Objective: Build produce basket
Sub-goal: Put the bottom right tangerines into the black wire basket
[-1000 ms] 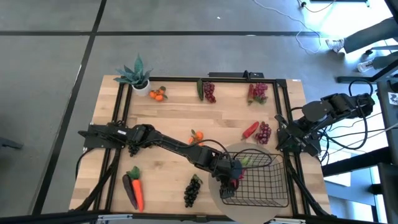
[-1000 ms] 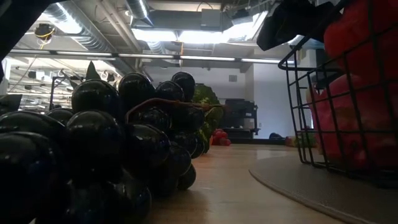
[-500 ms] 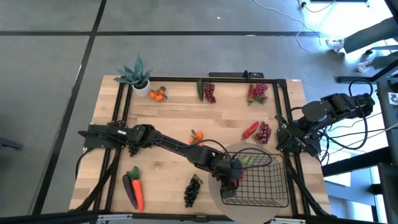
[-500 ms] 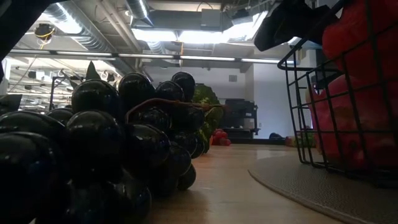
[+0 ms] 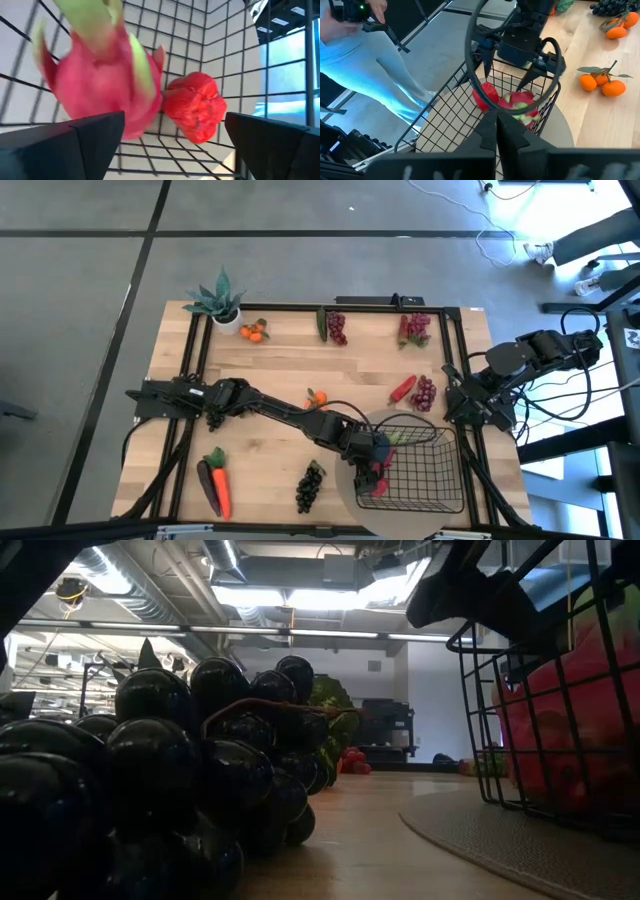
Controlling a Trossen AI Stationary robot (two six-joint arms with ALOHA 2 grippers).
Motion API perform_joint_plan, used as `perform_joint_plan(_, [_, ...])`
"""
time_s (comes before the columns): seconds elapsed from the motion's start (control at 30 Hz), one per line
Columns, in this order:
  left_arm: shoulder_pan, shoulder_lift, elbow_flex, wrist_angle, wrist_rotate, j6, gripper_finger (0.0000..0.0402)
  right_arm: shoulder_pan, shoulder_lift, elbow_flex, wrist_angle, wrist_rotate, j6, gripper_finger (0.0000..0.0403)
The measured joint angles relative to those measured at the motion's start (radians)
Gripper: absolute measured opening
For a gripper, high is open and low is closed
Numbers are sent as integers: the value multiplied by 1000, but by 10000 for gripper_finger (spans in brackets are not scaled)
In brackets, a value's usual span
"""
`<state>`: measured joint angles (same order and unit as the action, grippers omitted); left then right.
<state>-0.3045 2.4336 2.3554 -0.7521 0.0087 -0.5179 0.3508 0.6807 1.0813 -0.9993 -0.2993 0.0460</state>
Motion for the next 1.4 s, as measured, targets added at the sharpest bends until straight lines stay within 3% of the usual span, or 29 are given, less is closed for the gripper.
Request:
perform_joint_plan(0.37, [39,-95,2,-19,22,25,332,0,0,0,1,0,1,0])
perform_joint_plan(0.63, [69,-207,2,-122,-129,48,328,0,-1,0,2,0,0,0])
perform_joint_plan(0.93, [114,-267,3,-322,-253,-130,328,0,0,0,8,0,-1,0])
perform_joint_plan(1.4, [143,-296,1,-678,-234,-473,328,0,6,0,30,0,1,0])
